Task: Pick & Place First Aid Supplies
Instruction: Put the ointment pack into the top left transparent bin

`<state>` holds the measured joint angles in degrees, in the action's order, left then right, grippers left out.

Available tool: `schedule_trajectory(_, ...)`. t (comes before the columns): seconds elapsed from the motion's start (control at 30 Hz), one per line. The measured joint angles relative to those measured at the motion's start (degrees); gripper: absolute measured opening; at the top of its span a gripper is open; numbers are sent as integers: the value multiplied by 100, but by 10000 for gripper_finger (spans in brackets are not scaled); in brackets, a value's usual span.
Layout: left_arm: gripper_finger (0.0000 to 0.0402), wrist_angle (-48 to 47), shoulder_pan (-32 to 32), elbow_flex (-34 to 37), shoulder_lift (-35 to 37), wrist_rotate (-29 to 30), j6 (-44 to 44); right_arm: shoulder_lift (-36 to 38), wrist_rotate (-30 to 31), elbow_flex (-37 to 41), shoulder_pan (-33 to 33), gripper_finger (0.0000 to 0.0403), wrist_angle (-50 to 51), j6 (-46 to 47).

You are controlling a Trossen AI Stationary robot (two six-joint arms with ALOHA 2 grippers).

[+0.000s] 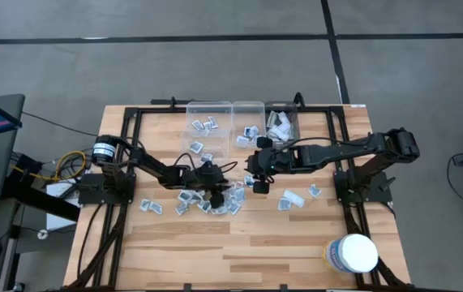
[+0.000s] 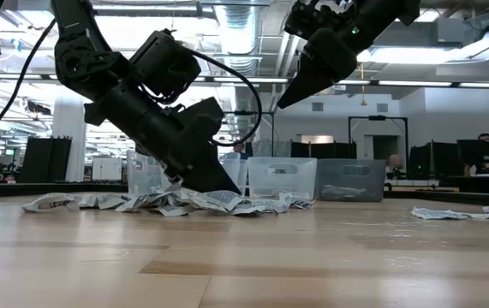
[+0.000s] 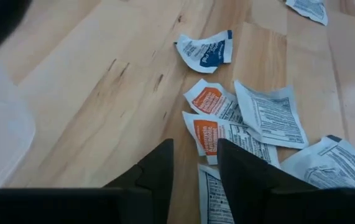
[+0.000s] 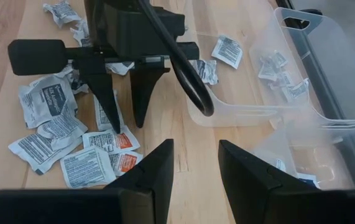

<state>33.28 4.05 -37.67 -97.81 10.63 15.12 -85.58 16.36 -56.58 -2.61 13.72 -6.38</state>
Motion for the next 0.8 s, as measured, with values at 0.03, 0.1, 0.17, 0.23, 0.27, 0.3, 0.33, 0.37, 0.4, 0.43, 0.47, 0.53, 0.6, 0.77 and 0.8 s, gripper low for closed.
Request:
schedule_trajectory(0.03,124,99,0,0,-45,0,4,0,0,0,0,120,0,0)
schedule_trajectory(0.1,125,231,4,0,-108,-7,10,0,0,0,0,120,2,-1)
schedule_trajectory(0.17,123,308,2,-2,-145,-50,28,0,0,0,0,120,1,-1)
schedule_trajectory(0.23,118,318,2,-2,-143,-61,61,0,0,0,0,120,2,-1)
schedule_trajectory(0.27,115,316,2,-2,-143,-61,57,0,0,0,0,120,4,-1)
schedule_trajectory(0.3,110,316,2,-3,-143,-63,47,0,0,0,0,120,2,-1)
schedule_trajectory(0.33,105,316,2,-2,-143,-62,46,0,0,0,0,120,2,-1)
schedule_trajectory(0.37,98,315,2,-2,-143,-63,44,0,0,0,0,120,2,-1)
schedule_trajectory(0.4,90,313,2,-2,-143,-63,43,0,0,0,0,120,2,-1)
schedule_trajectory(0.43,81,311,2,-2,-143,-63,42,0,0,0,0,120,2,-1)
schedule_trajectory(0.47,69,309,8,-2,-143,-63,41,0,0,0,0,120,2,-1)
schedule_trajectory(0.53,40,305,28,-3,-143,-61,53,0,0,0,0,120,2,-1)
schedule_trajectory(0.6,12,303,52,-3,-143,-61,63,0,0,0,0,120,2,-3)
schedule_trajectory(0.77,7,228,114,-2,8,35,5,0,0,0,0,120,2,-3)
schedule_trajectory(0.8,6,234,116,-2,79,52,-53,0,0,0,0,120,2,-3)
